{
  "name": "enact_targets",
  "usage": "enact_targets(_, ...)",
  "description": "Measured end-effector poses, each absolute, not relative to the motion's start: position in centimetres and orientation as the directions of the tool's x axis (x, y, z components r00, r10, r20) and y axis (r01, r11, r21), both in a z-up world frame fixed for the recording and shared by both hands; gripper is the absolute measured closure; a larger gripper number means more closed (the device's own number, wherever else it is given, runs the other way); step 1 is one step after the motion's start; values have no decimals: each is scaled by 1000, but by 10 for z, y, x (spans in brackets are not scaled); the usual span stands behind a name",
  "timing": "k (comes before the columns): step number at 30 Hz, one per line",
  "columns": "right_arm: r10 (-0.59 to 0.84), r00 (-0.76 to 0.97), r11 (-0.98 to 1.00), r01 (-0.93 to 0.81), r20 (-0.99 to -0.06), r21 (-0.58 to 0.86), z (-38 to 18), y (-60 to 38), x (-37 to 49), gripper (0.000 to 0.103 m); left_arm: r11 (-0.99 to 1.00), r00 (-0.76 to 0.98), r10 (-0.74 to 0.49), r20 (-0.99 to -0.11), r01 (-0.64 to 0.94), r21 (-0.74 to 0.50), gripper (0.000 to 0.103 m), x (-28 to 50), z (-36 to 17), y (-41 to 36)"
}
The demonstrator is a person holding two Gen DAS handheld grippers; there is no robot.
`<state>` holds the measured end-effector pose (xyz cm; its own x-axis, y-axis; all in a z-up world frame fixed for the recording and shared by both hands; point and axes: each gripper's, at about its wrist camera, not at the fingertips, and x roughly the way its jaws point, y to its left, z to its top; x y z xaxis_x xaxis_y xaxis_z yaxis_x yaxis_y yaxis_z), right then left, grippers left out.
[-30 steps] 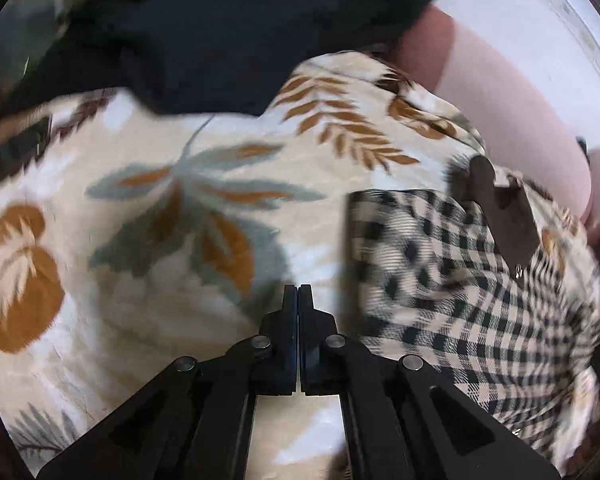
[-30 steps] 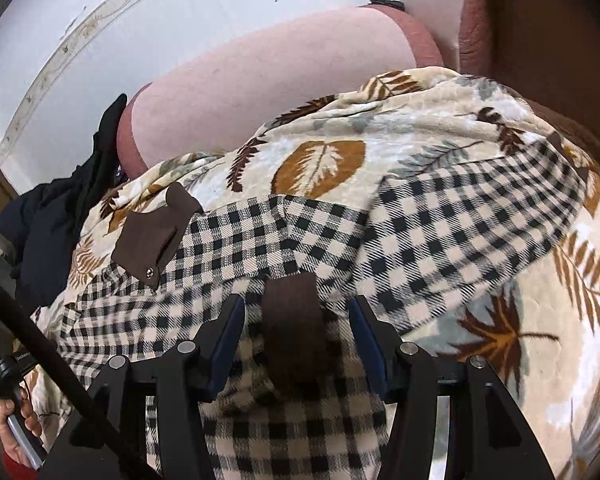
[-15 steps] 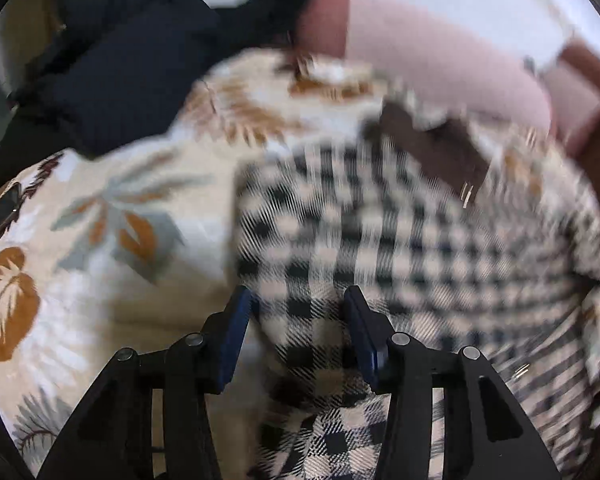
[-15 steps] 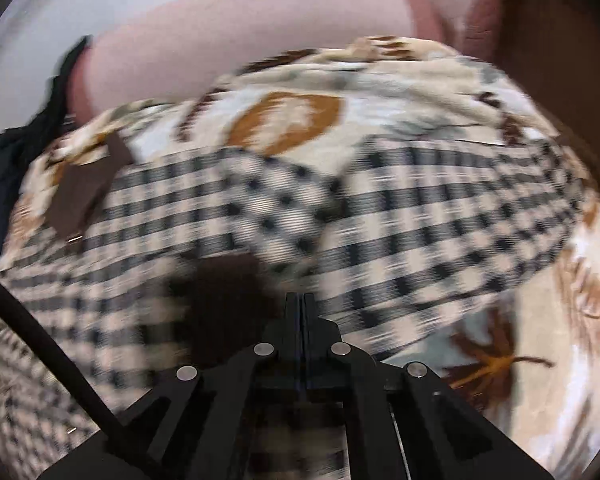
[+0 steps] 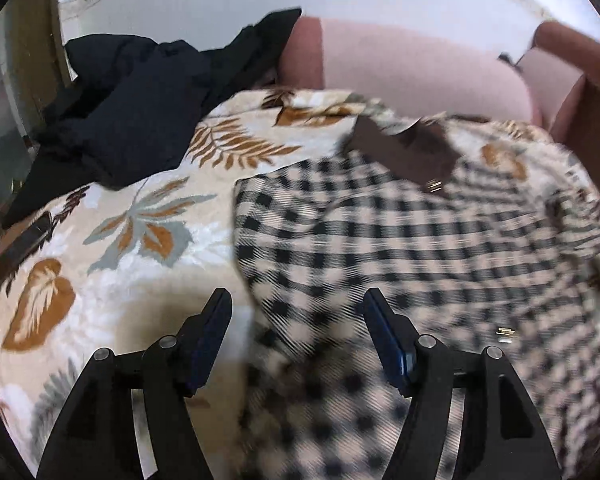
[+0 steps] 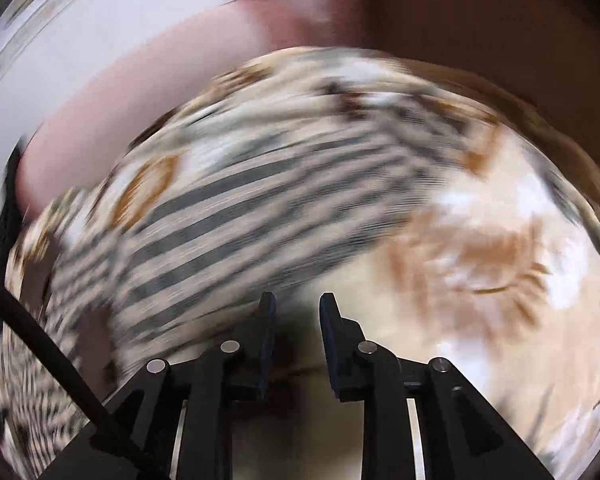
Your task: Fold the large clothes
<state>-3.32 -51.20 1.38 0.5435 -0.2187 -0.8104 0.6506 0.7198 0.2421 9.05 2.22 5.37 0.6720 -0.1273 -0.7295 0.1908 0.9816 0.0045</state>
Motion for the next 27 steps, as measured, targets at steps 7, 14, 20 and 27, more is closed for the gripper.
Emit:
enact_targets(7, -143, 633, 498, 711, -761, 497, -20, -624, -59, 66, 977, 583, -210, -785, 164, -139, 34, 16, 46, 18)
enact_targets(14, -161, 697, 446, 683, -699, 578, -26, -670, -41, 65, 973, 494, -222, -841, 51, -227, 34, -18, 28, 13)
enact_targets(20, -186, 699, 460, 683, -690, 568, -12, -677, -34, 98, 981, 526, -188, -829, 51, -190, 34, -28, 41, 3)
enact_targets(27, -300, 761, 726, 573, -575, 380, 82, -589, -21, 98, 973, 539, -213, -815, 42, -226, 34, -39, 45, 10)
